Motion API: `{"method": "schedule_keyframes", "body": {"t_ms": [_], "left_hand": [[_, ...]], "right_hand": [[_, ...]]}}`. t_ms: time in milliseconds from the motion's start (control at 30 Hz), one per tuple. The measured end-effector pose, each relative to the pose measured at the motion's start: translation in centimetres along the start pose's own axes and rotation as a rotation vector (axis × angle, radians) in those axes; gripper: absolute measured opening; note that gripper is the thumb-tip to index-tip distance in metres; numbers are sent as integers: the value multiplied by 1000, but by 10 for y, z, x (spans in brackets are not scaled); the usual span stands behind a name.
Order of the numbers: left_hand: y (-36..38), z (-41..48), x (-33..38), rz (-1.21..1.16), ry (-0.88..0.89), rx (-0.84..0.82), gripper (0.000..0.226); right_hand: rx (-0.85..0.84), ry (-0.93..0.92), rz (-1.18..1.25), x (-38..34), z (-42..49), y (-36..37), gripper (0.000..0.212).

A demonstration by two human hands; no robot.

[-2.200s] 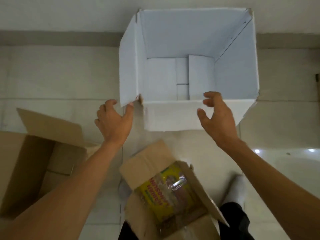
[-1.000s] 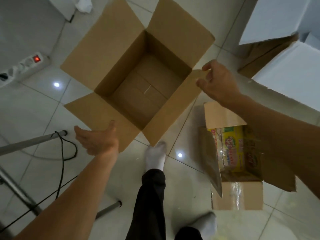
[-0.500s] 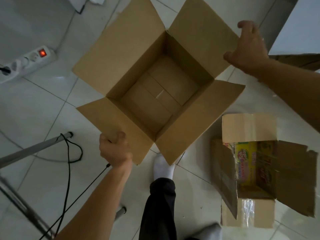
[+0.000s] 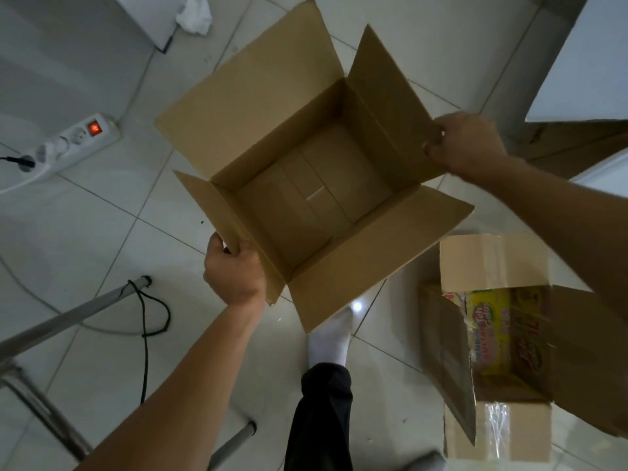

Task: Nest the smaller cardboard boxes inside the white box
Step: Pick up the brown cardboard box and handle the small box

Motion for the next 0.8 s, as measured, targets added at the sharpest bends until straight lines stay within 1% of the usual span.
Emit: {"method": "schedule_keyframes", "body": {"t_ms": [100,167,233,367,500,600,667,800], "left_hand": [[7,11,19,103,89,-69,17],[15,18,34,201,162,-120,15],[24,26,49,306,231,-180,18],[42,40,78,407,365,-308,26],[60,42,102,482,517,-382,23],[70,45,111,528,521,-379,18],[73,49,114,548,503,-363,17],[73,54,117,565,517,-346,19]], "right_hand": [[-13,32,1,1,-21,13,21],[-29,95,46,9,-39,26,22],[-29,155,111,21,-59,38,24],[-31,294,315,43,-103,61,25],[-30,401,527,57,-138,84,25],[-39,483,674,61,-157,99,22],[-79,514,781,59,-167,109,21],[-117,550,854,49,-183,123,22]]}}
Point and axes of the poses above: each hand's wrist, its own z-axis towards the middle knuckle, its own y-axis out of the palm, x = y × z, the point moved 6 cm from there along z, towards the middle knuckle, and after that the axes turned 5 degrees about -x, right-handed, at the moved point
